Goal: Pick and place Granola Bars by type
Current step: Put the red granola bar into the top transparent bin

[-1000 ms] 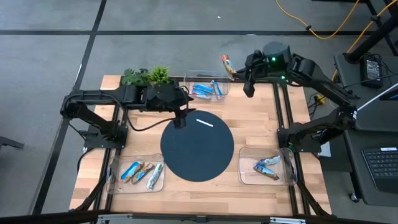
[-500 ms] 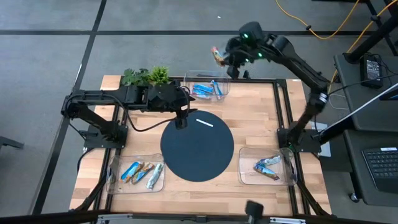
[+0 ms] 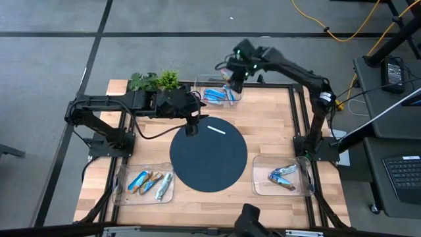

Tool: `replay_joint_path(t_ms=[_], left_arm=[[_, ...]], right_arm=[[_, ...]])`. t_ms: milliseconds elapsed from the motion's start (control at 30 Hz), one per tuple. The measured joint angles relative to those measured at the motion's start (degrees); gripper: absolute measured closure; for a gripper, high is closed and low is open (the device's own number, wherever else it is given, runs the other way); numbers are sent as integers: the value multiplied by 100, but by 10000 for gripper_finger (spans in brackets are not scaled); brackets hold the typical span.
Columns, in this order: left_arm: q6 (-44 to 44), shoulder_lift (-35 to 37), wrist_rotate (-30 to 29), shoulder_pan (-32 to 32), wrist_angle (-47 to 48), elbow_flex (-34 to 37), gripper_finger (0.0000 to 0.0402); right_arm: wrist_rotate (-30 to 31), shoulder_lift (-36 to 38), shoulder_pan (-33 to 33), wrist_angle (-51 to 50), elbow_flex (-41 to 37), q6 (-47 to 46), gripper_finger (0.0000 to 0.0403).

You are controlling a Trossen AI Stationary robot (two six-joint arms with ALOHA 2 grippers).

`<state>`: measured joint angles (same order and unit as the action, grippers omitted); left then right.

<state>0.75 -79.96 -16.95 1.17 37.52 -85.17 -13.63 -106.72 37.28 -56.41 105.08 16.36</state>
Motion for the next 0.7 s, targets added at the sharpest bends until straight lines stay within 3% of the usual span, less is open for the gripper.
replay_joint_path(t_ms=[233,433,700], left_arm=[[44,0,-5,38,4,0,217],[46,0,-4,166,3,0,217],[46,0,-1,205,2,0,217]], right_arm=[[0,-13,0,1105,-1299,-287,390],[239,-63,-2,1461,-1459,-354,390],[217,-650,-15,1622,-1465,-391,389]])
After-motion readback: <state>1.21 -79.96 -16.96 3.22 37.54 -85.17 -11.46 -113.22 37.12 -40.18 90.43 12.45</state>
